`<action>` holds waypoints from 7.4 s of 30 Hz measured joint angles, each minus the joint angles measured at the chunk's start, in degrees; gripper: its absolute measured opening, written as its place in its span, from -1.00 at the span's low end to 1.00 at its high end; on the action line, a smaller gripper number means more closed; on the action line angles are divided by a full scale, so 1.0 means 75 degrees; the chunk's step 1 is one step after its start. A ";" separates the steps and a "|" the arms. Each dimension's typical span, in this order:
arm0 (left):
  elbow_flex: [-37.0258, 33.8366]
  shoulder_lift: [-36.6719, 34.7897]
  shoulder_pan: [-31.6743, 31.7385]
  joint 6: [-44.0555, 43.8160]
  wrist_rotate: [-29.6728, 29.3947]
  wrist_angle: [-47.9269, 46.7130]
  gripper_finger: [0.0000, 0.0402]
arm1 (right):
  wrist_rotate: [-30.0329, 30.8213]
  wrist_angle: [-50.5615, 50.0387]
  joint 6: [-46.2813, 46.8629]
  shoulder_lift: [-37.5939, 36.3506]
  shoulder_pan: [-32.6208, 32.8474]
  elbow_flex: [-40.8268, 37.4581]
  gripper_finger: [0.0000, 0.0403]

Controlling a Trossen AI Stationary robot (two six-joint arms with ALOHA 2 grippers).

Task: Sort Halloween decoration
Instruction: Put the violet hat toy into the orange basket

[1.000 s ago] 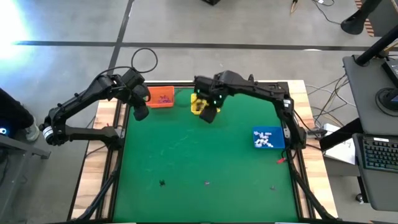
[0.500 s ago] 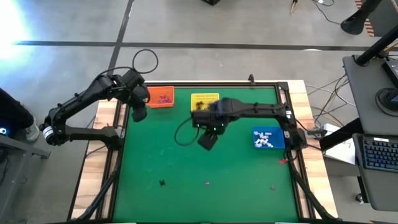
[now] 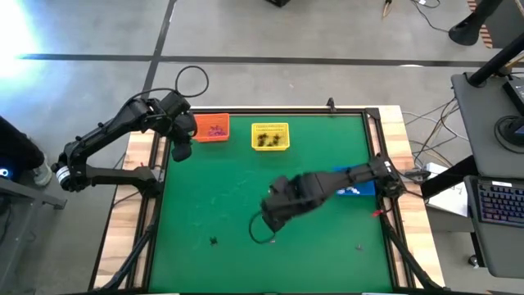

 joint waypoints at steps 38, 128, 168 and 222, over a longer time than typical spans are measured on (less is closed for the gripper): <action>-0.0002 0.0003 -0.0003 0.0170 0.0132 0.0051 -0.62 | -0.1436 0.0429 0.9009 0.0003 0.3019 -0.3393 -0.18; -0.0001 -0.0119 0.0000 -0.0068 0.0146 -0.0119 -0.62 | -0.3875 0.6147 0.9832 -0.3214 0.3453 -1.0765 -0.38; 0.0000 -0.0119 0.0000 -0.0143 0.0143 -0.0108 -0.62 | -0.3390 0.5891 0.8967 -0.2918 0.3544 -0.9931 -0.95; 0.0006 -0.0119 -0.0003 -0.0033 0.0072 0.0243 -0.62 | 0.0830 0.7935 -0.0742 -0.2852 -0.2602 -0.7866 -0.94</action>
